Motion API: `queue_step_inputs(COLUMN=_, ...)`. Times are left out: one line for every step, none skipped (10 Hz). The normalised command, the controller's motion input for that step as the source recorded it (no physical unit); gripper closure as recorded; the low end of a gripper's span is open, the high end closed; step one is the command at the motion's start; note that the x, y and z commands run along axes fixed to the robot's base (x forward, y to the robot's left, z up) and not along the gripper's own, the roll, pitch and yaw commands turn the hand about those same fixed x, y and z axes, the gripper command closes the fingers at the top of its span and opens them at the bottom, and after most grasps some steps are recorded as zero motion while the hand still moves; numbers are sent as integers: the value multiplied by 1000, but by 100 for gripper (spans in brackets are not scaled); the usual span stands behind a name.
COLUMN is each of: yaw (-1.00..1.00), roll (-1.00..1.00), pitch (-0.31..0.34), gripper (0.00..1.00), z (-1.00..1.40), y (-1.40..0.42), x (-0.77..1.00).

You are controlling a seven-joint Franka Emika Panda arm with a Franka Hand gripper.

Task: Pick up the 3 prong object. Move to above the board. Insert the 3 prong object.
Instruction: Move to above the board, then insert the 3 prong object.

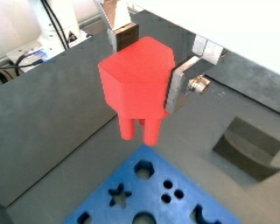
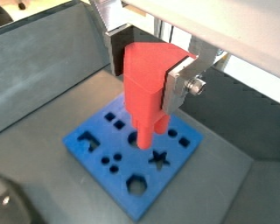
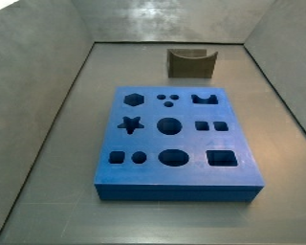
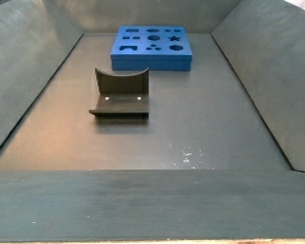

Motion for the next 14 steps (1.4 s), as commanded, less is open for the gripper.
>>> queue_step_inputs(yaw=3, roll=71, pitch=143, gripper=100, z=48, y=-206, x=206)
queue_step_inputs(yaw=0, roll=0, pitch=-3, gripper=100, z=-43, y=0, x=0)
queue_step_inputs(yaw=103, roll=23, pitch=-169, gripper=100, z=-283, y=0, x=0)
queue_step_inputs(yaw=289, roll=0, pitch=-251, gripper=100, z=-454, y=77, x=0)
queue_step_inputs(yaw=340, roll=0, pitch=-257, gripper=100, z=-531, y=71, x=31)
queue_step_inputs(yaw=391, roll=0, pitch=-246, gripper=100, z=-569, y=69, x=94)
queue_step_inputs(yaw=451, roll=0, pitch=-246, gripper=100, z=-540, y=40, x=140)
queue_step_inputs(yaw=429, roll=214, pitch=-140, gripper=100, z=-474, y=0, x=171)
queue_step_inputs(yaw=426, roll=234, pitch=-74, gripper=100, z=-457, y=0, x=269)
queue_step_inputs(yaw=414, roll=286, pitch=-20, gripper=100, z=-426, y=0, x=334)
queue_step_inputs(yaw=417, roll=326, pitch=-17, gripper=100, z=-409, y=23, x=306)
queue_step_inputs(yaw=434, roll=277, pitch=0, gripper=100, z=-420, y=57, x=360)
queue_step_inputs(yaw=420, roll=197, pitch=-26, gripper=100, z=-451, y=83, x=366)
queue_step_inputs(yaw=371, roll=160, pitch=-37, gripper=100, z=-469, y=86, x=403)
